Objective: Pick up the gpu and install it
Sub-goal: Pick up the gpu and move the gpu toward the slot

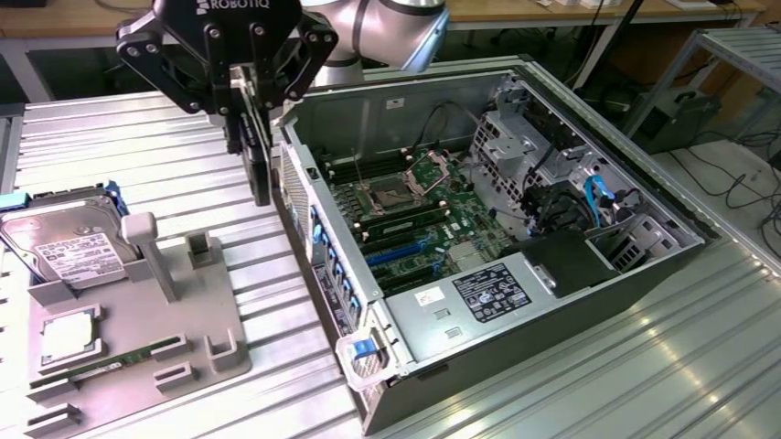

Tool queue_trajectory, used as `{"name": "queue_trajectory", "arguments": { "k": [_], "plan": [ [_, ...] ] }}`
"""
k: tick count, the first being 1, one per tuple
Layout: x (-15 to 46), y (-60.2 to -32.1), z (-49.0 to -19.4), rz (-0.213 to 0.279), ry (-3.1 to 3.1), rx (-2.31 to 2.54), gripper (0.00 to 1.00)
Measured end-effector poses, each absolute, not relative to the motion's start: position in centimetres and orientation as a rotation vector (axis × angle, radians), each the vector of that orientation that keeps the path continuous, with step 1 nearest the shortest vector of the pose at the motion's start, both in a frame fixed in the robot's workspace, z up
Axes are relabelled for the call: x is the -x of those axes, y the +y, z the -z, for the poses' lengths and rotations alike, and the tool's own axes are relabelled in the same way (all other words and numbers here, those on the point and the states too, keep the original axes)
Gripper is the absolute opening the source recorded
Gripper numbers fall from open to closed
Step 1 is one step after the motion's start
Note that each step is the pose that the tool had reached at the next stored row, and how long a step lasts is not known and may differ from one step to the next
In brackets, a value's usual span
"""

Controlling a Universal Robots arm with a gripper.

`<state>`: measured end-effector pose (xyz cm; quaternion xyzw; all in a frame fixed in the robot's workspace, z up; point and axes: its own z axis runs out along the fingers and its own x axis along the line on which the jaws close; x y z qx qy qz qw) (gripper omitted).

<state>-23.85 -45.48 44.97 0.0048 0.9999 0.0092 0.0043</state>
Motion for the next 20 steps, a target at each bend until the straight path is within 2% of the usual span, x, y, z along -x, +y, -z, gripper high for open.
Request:
{"name": "queue_trajectory", "arguments": {
  "k": [20],
  "plan": [
    [20.7, -45.5, -45.0, -0.029, 3.133, -0.015, 0.27]
  ]
}}
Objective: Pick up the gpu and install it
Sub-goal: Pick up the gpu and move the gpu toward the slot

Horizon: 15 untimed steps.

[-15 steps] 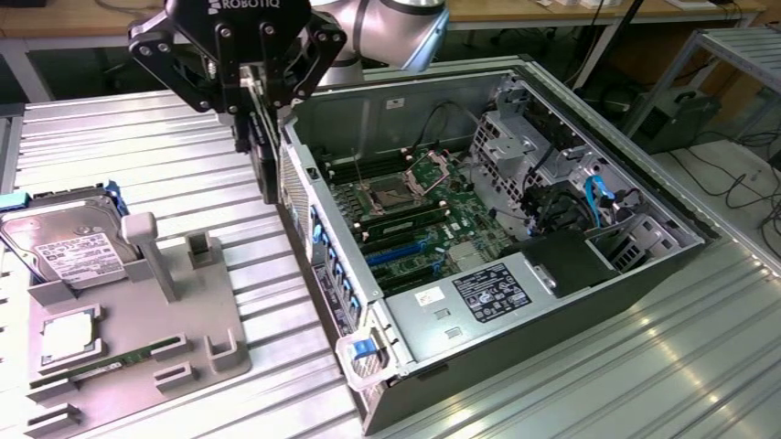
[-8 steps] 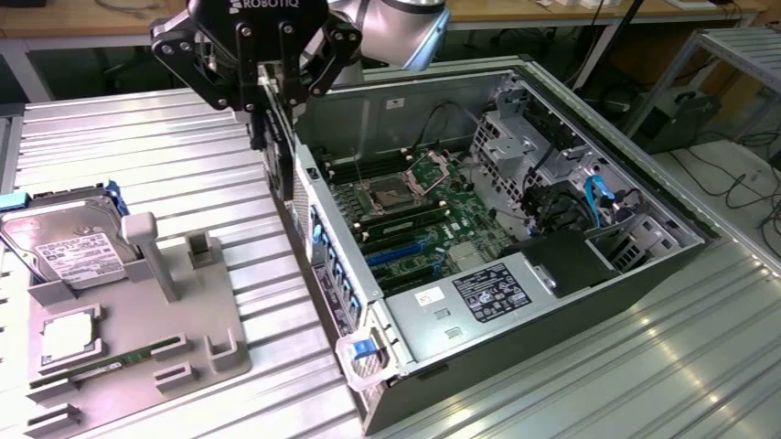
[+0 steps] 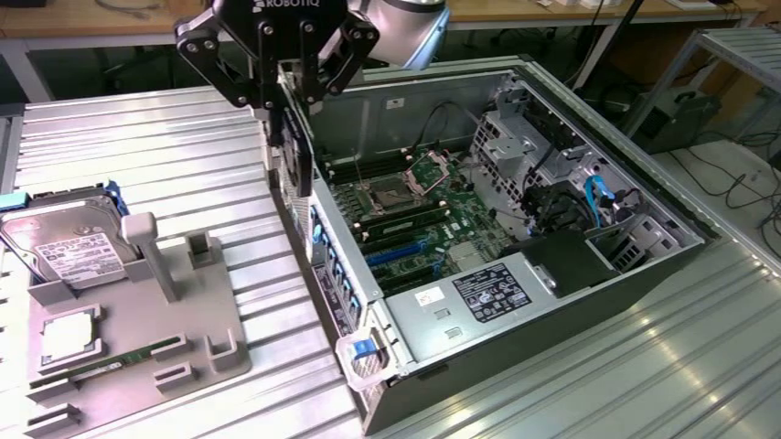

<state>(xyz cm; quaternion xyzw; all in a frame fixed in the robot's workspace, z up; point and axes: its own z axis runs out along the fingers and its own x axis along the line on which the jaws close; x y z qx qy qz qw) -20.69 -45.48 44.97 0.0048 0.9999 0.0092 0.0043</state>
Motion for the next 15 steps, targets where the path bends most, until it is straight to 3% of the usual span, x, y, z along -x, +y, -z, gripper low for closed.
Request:
{"name": "queue_trajectory", "arguments": {
  "k": [15],
  "plan": [
    [19.2, -45.5, -45.0, -0.029, 3.133, -0.014, 0.27]
  ]
}}
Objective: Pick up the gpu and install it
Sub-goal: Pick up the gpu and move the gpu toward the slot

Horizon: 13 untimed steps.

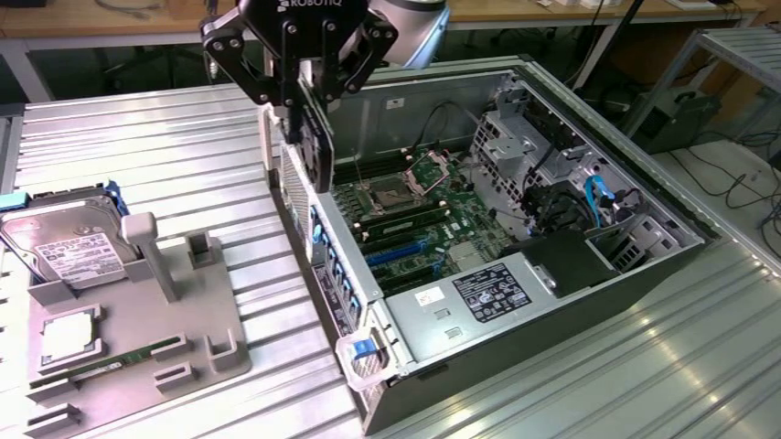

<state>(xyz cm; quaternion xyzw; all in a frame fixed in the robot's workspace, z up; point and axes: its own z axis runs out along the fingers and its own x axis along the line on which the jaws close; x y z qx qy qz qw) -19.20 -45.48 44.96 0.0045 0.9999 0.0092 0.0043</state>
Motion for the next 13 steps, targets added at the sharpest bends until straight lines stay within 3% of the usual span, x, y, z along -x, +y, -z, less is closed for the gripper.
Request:
{"name": "queue_trajectory", "arguments": {
  "k": [13],
  "plan": [
    [17.9, -45.5, -44.9, -0.029, 3.133, 0.029, 0.27]
  ]
}}
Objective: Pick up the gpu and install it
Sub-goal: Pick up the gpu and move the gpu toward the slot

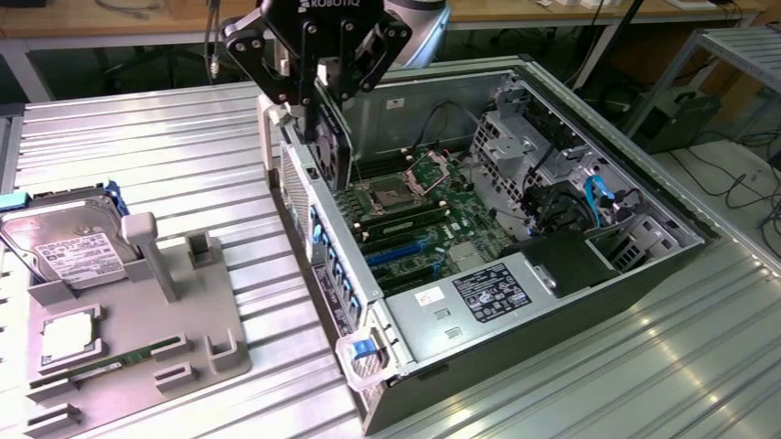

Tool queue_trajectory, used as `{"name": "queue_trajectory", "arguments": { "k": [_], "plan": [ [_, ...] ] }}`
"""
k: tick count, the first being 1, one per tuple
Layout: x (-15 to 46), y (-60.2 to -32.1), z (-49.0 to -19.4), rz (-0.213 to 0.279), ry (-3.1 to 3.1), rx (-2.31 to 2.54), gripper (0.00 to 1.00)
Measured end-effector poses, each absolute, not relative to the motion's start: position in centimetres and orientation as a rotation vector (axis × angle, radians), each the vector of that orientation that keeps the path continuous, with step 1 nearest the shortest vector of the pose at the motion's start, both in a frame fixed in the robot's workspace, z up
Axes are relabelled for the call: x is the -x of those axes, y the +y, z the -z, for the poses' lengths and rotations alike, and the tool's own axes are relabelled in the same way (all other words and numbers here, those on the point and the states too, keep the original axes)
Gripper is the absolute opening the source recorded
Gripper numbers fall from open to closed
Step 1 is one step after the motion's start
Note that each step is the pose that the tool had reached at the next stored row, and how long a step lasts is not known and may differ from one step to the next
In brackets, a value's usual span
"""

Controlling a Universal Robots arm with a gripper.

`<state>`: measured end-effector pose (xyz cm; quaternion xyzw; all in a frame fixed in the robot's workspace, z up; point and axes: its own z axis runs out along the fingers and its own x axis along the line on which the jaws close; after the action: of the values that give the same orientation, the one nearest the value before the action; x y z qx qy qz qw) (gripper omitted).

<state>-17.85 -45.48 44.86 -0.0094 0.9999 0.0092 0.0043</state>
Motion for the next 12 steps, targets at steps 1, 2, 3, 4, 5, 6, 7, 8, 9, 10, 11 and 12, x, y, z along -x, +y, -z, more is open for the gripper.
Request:
{"name": "queue_trajectory", "arguments": {
  "k": [1, 2, 3, 4, 5, 6, 7, 8, 9, 10, 11, 12],
  "plan": [
    [17.7, -45.5, -44.9, -0.029, 3.133, 0.029, 0.27],
    [17.5, -45.5, -44.9, -0.029, 3.133, 0.03, 0.27],
    [17.4, -45.5, -44.9, -0.029, 3.133, 0.029, 0.27],
    [17.2, -45.5, -44.8, -0.029, 3.133, 0.029, 0.27],
    [17.1, -45.5, -44.8, -0.029, 3.133, 0.029, 0.27],
    [17.0, -45.5, -44.8, -0.029, 3.133, 0.029, 0.27],
    [16.9, -45.5, -44.8, -0.029, 3.133, 0.029, 0.27],
    [16.7, -45.5, -44.8, -0.029, 3.133, 0.029, 0.27],
    [16.6, -45.5, -44.8, -0.029, 3.133, 0.029, 0.27],
    [16.4, -45.5, -44.8, -0.029, 3.133, 0.029, 0.27],
    [16.2, -45.5, -44.8, -0.029, 3.133, 0.029, 0.27],
    [16.1, -45.5, -44.8, -0.029, 3.133, 0.029, 0.27]
  ]
}}
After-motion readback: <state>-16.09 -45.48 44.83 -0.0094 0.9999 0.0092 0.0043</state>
